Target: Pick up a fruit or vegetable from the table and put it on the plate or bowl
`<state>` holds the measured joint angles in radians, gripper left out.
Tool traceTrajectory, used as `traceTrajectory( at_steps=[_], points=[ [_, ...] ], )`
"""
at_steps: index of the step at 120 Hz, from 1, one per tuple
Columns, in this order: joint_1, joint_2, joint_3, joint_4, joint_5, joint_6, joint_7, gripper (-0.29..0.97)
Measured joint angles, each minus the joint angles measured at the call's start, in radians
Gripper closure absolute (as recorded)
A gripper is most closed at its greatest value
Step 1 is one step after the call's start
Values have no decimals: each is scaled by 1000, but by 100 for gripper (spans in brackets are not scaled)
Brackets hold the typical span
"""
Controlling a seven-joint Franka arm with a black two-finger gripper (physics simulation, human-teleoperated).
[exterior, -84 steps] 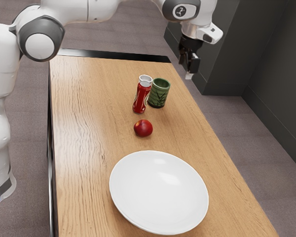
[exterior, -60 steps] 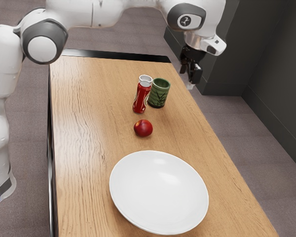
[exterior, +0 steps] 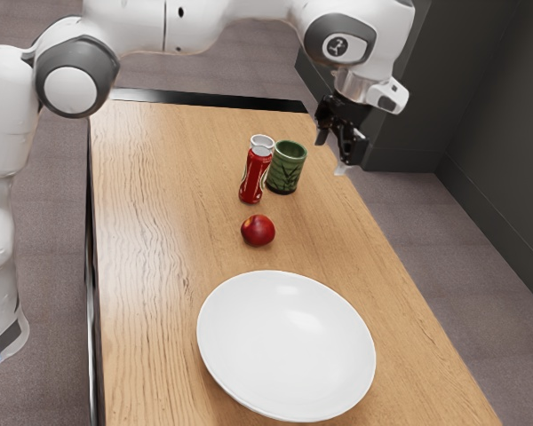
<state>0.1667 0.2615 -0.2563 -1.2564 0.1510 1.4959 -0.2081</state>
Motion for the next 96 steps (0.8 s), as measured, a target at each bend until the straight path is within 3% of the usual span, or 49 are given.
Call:
traceTrajectory(
  at_steps=[19, 32, 60, 96],
  points=[
    [-8, -28, 39, -89, -38, -52, -67, 0],
    [-86, -132, 163, -309, -110, 26, -104, 0],
    [-107, -156, 193, -432, -209, 144, -163, 0],
    [-94, -268, 195, -604, -168, 209, -206, 0]
  ],
)
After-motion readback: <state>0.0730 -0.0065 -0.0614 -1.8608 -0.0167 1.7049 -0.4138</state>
